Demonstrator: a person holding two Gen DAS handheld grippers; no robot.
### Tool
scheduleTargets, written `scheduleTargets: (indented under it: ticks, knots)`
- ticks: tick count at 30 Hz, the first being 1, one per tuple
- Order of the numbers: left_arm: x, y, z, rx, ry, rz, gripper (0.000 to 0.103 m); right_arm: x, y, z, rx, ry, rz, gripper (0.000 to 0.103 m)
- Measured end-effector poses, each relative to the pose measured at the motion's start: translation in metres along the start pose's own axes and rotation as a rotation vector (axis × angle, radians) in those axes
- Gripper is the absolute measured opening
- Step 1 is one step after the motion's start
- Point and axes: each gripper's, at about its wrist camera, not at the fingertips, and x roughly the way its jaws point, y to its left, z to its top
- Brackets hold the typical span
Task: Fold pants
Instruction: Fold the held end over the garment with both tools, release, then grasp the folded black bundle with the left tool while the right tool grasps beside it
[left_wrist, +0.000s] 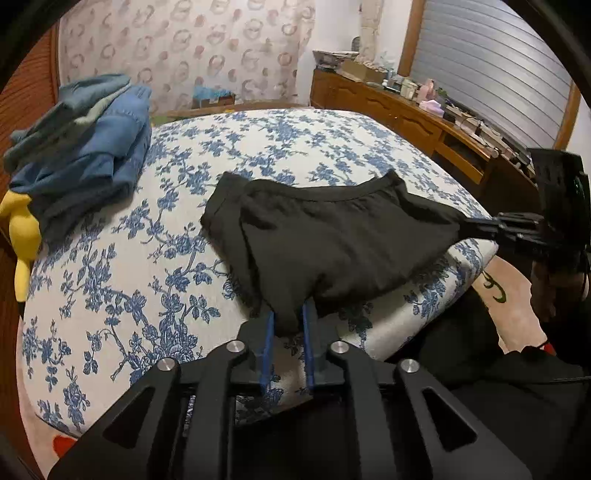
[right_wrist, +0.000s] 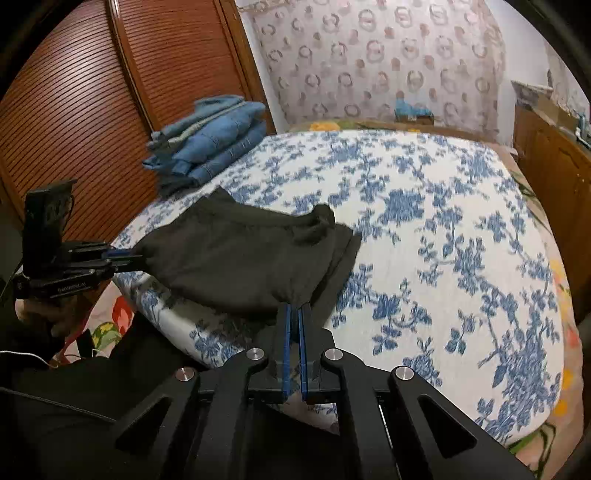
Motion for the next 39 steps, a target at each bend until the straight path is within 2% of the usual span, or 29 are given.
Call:
scheduleTargets:
  ticks: [1,4,5,6,9,10,11,13,17,28,35,39]
  knots:
    - [0.000,0.001,0.000,-0.001,-0.002,0.005,0.021,0.001,0.000,0.000,0.004,0.004,0.000,0.003]
    - [-0.005,0.002,0.002,0.001,-0.014,0.018,0.038,-0.001,0.002,0.001,0.003,0.007,-0.009,0.003]
    - [-0.007,0.004,0.004,-0.003,-0.025,0.024,0.050,-0.003,0.003,0.002,0.000,0.002,-0.010,0.003]
    - [-0.009,0.006,0.005,-0.008,-0.037,0.028,0.054,-0.006,0.003,0.003,-0.004,-0.004,-0.014,0.003]
    - [-0.010,0.011,0.011,-0.016,-0.058,0.056,0.076,-0.013,0.004,0.007,-0.014,-0.030,-0.035,0.007]
    - [-0.009,0.013,0.014,-0.020,-0.064,0.064,0.078,-0.015,0.004,0.009,-0.016,-0.036,-0.042,0.010]
    - [-0.008,0.015,0.016,-0.023,-0.069,0.063,0.078,-0.015,0.004,0.012,-0.019,-0.041,-0.055,0.019]
    - [-0.003,0.016,0.023,-0.023,-0.066,0.075,0.078,-0.015,0.003,0.016,-0.028,-0.045,-0.081,0.031]
    - [0.013,0.020,0.037,-0.027,-0.069,0.078,0.078,-0.003,0.005,0.022,-0.044,-0.029,-0.094,0.040]
    - [0.057,0.032,0.062,-0.057,-0.015,0.075,0.078,0.054,-0.004,0.044,-0.004,0.022,-0.121,0.043]
    - [0.076,0.038,0.061,-0.069,0.021,0.066,0.078,0.080,-0.005,0.052,0.001,0.061,-0.153,0.045]
    - [0.075,0.038,0.059,-0.072,0.000,0.066,0.078,0.086,-0.005,0.055,-0.006,0.057,-0.157,0.046]
